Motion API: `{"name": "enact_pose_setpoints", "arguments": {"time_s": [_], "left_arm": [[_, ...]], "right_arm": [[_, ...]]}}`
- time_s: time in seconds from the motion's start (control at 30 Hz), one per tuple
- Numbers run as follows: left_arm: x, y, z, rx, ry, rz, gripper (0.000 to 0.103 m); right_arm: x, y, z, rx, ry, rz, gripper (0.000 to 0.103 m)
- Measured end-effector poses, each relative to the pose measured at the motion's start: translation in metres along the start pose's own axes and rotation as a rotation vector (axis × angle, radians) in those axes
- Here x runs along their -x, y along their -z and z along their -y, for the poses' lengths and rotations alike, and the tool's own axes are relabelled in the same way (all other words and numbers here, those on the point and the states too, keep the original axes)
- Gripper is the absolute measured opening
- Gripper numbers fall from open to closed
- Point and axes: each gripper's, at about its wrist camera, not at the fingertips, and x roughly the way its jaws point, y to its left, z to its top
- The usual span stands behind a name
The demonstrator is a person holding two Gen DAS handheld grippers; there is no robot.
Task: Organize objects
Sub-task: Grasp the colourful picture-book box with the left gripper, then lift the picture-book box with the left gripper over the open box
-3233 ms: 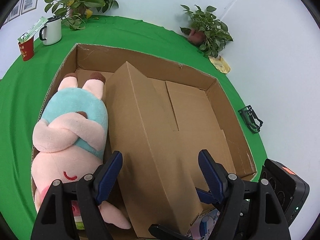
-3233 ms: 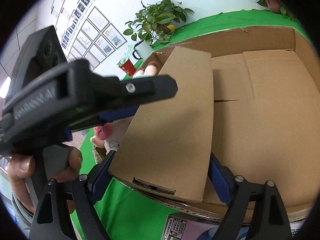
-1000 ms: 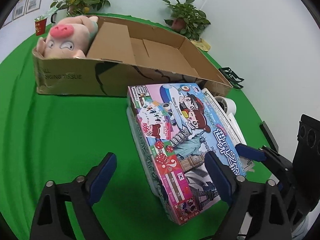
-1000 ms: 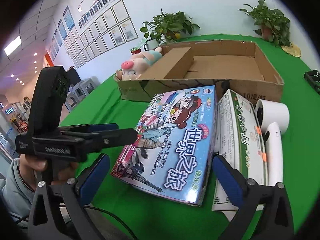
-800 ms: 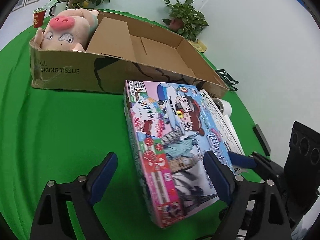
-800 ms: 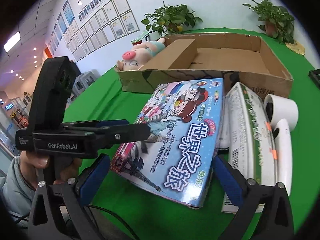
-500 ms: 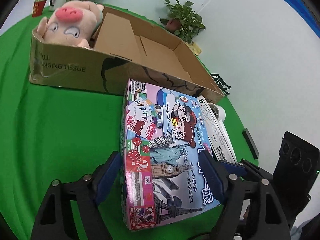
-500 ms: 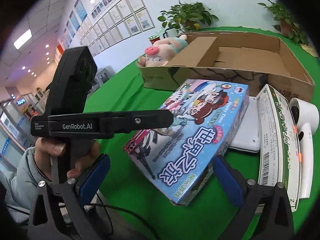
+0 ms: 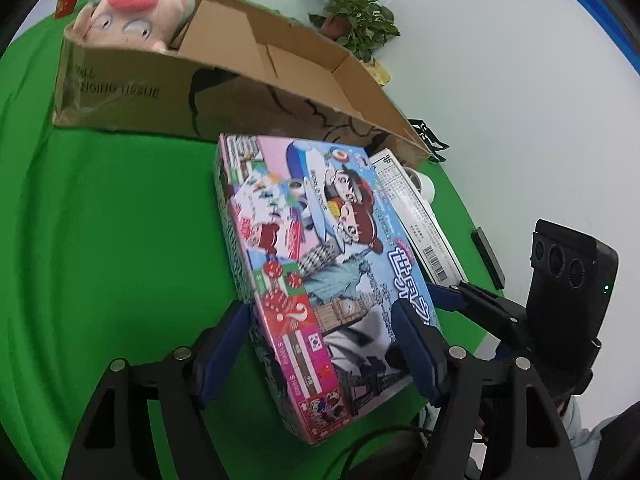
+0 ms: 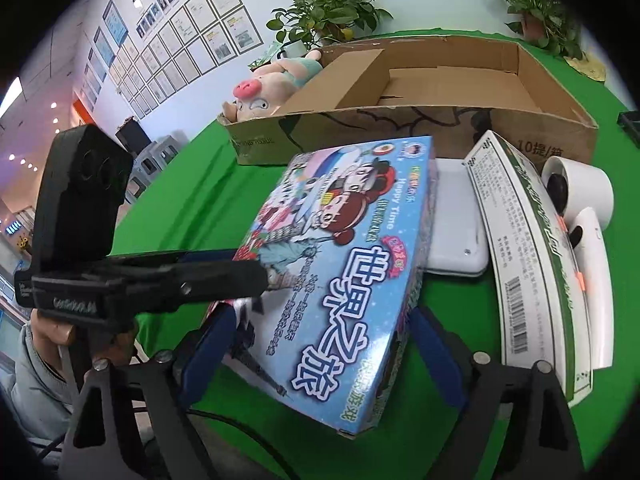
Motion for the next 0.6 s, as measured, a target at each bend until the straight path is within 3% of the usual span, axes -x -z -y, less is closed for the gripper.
{"name": "enact_pose_setpoints", "arguments": {"time_s": [0.3,0.6], "left_arm": [[-0.012,-0.001,-0.014,0.061,-0.008,-0.001,0.063],[-0.003,0.001,-0.006,0.063,-0.054,0.054,0.053]], "right_arm": [[-0.011,-0.003,0.006,-0.025,0.024,-0.022,0.077],[-0.004,0.002,0.007,-0.060,0.042,0.043,0.066]]}}
